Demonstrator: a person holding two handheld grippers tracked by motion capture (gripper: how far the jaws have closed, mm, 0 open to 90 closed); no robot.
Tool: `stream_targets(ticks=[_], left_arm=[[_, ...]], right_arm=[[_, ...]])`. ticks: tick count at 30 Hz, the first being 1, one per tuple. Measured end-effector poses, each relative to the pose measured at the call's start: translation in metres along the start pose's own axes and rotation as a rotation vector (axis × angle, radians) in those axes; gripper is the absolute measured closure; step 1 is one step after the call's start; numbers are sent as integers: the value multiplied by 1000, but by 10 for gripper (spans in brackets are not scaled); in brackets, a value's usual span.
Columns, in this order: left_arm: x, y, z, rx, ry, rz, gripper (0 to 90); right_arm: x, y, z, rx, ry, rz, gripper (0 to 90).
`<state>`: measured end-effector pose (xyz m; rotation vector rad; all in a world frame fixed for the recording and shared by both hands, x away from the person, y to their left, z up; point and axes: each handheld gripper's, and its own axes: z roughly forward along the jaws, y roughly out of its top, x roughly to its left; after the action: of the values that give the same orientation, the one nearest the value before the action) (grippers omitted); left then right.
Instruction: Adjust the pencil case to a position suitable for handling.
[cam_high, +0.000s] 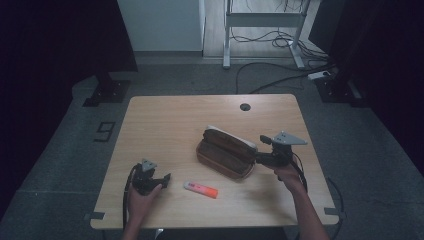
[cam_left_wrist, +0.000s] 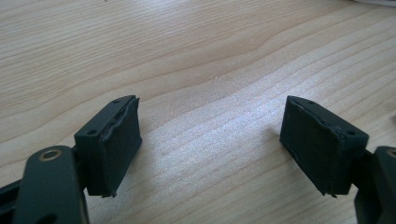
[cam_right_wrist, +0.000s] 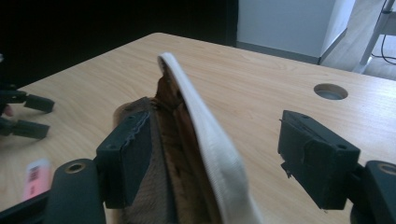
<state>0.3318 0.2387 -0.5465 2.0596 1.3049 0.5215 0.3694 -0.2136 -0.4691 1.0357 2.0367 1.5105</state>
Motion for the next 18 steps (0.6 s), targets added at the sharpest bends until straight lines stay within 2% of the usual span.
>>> stream_targets(ticks=[10,18], left_arm=[[0,0,0,0,1,-1,203],[-1,0,0,0,3,-2,204]], right_arm=[[23,-18,-10,1,12,-10,278],[34,-35,-9,5,41,-1,296]])
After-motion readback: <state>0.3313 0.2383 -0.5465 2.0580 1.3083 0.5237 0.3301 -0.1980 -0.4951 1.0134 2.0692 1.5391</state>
